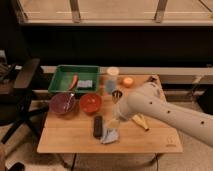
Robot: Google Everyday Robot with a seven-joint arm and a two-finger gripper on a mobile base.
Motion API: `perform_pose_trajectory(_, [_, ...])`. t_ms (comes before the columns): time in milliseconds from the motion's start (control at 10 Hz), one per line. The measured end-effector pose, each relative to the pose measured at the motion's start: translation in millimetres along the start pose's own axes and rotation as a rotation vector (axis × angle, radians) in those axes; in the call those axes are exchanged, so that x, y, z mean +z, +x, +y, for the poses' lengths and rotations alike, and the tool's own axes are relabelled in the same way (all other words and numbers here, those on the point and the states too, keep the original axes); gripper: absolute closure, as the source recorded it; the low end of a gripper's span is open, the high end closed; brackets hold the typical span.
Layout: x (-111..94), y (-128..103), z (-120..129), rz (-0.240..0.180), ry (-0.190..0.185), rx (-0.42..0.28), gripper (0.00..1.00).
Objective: Place eraser in purple bowl
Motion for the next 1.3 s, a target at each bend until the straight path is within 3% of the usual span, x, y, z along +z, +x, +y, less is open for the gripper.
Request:
perform_pose_trajectory(300, [4.0, -5.0, 5.4, -0.021, 0.015, 0.011, 0.35])
perform_pose_trajectory(500, [7.7, -4.8, 4.7, -0.024, -0.005, 0.024, 0.35])
perform_pose_trajectory(800, [42.1, -27.4, 16.4, -0.02, -0.092, 0.019, 0.35])
perform_pose_trajectory(1000, [75.8, -39.8, 20.3, 0.008, -0.137, 0.019, 0.35])
perform_pose_trajectory(1300, [99.3, -37.3, 8.4, 0.048, -0.142, 0.047, 0.35])
